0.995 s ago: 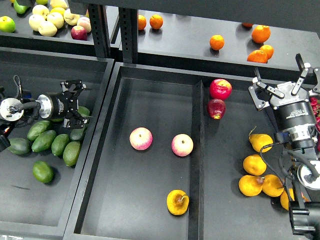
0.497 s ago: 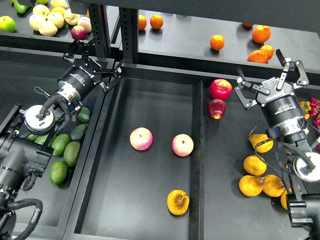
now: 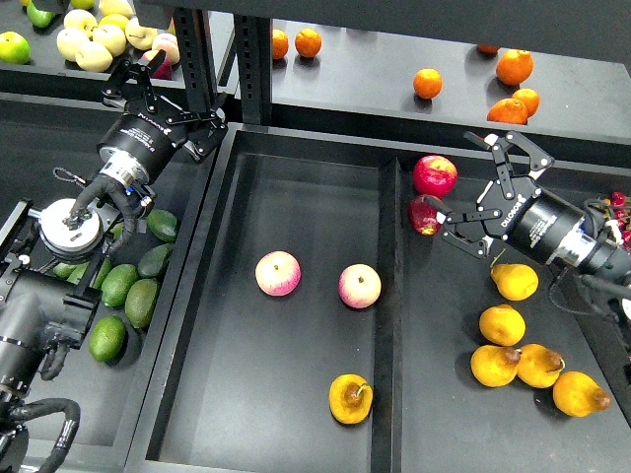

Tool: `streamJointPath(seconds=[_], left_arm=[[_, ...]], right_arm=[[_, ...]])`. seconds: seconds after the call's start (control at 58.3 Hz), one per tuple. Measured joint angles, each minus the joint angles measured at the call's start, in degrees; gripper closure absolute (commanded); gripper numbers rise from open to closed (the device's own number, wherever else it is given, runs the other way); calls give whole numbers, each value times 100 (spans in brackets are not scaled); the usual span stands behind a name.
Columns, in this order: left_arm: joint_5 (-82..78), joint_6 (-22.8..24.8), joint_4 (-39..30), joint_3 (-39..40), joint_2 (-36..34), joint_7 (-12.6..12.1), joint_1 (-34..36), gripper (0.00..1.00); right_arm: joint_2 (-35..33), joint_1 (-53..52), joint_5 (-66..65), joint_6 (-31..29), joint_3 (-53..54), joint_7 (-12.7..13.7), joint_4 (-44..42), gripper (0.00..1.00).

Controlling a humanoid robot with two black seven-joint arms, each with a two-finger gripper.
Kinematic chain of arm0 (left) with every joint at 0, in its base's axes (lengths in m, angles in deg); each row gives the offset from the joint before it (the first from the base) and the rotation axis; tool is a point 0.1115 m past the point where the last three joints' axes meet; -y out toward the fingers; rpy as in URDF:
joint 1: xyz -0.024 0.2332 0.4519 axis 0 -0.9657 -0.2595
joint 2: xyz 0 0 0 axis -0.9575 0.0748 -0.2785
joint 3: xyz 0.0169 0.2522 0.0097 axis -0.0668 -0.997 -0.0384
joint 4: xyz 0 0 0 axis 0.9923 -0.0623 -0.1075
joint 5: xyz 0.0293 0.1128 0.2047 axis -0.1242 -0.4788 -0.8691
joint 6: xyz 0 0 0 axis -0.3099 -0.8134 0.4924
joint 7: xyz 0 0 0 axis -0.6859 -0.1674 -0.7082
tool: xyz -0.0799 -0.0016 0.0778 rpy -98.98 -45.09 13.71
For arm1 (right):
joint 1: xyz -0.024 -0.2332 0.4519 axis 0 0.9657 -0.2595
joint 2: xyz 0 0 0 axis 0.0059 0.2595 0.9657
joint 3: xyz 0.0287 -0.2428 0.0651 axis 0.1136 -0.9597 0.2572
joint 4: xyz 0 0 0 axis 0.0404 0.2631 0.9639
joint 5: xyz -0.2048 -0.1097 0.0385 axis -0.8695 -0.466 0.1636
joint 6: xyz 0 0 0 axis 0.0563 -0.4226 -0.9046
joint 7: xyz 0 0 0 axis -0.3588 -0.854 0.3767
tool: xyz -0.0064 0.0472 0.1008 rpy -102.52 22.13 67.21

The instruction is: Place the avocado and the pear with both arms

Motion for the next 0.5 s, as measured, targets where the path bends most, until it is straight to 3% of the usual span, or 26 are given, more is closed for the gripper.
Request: streamJointPath(seconds=[0.223,0.36,0.497], left_arm=[[9,-13,-29,-1,0,-6,-33,0],[26,-13,-44,-6,0,-7,-94,0],[34,-3,-45,-6,0,12,-150,0]], right_arm=[[-637,-685,-47,-102,-1571,348,-524,0],[-984,-1375,-44,-105,-2857,377,-670,0],[-937,-1475,-21,-105,-3466,378,-685,0]])
